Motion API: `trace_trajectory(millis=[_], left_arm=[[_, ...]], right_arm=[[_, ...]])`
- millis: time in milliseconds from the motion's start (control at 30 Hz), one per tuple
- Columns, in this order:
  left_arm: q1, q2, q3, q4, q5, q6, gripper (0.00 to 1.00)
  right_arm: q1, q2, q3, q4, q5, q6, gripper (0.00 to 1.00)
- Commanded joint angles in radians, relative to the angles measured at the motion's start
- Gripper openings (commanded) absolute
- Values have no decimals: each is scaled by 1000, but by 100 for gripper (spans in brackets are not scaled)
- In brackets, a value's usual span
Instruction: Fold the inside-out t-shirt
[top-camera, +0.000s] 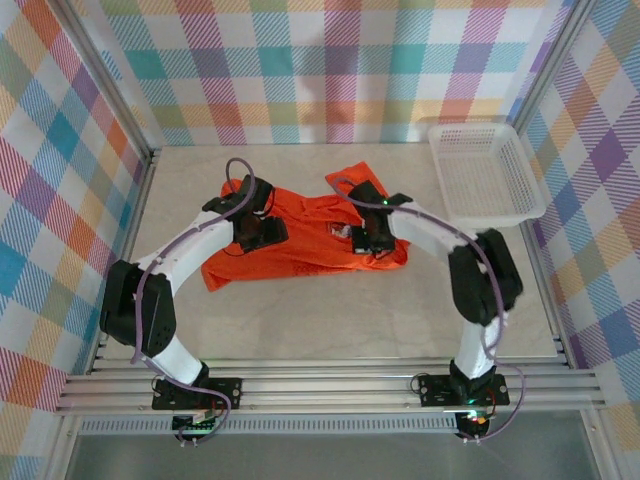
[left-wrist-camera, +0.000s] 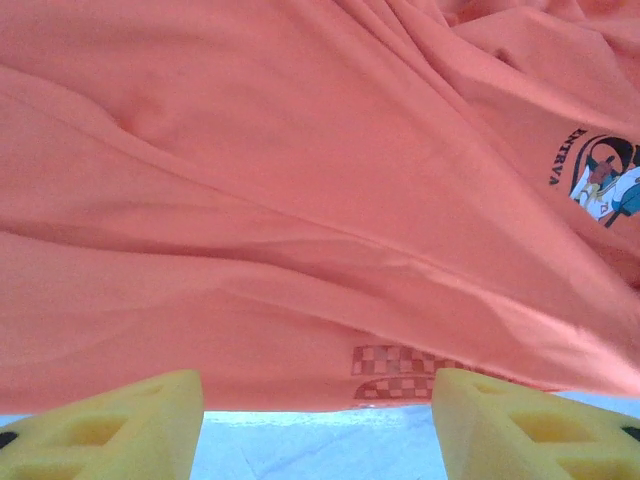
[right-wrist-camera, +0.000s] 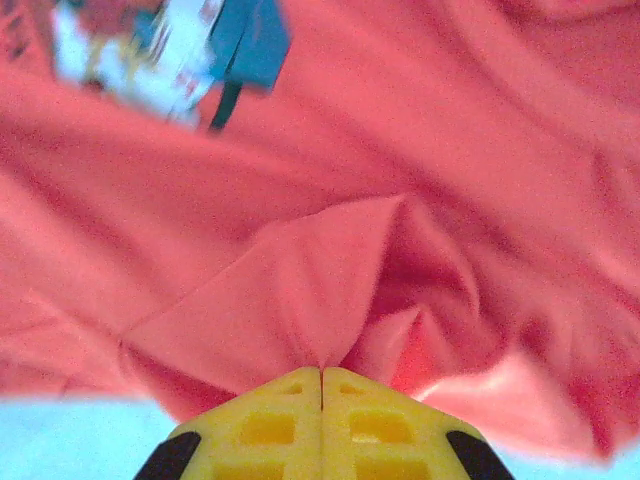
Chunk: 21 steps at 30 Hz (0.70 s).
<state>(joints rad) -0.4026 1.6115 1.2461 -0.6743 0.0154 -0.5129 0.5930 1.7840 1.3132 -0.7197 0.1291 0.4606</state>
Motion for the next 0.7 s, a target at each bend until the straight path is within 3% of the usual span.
trace_trajectory(millis=[0,67,200,233,333,400,500,667], left_arm=[[7,-39,4,24,33,-35,61],[4,-42,-16,49,53,-48,61],[-7,-33,-44,88,76,-62,58],[-12,-26,-44,91,82,-64,57],[-46,-9,-40,93,87,-62,56],[-79,-1,-39,90,82,-65,56],[-143,10,-38,91,80,-73,56],[-262,56,-16,111,102,-65,56]], right_arm=[[73,-159,-172,42,-43,106,0],[120,-231,-313,128,-93,185,3],[175,-314,-493,272,-193,321,35],[176,-330,-496,263,-194,328,42],[169,-382,-434,141,-86,284,49],[131,-404,-401,91,-35,243,49],[25,-395,-393,108,-61,203,44],[-40,-261,-331,107,-58,155,42]])
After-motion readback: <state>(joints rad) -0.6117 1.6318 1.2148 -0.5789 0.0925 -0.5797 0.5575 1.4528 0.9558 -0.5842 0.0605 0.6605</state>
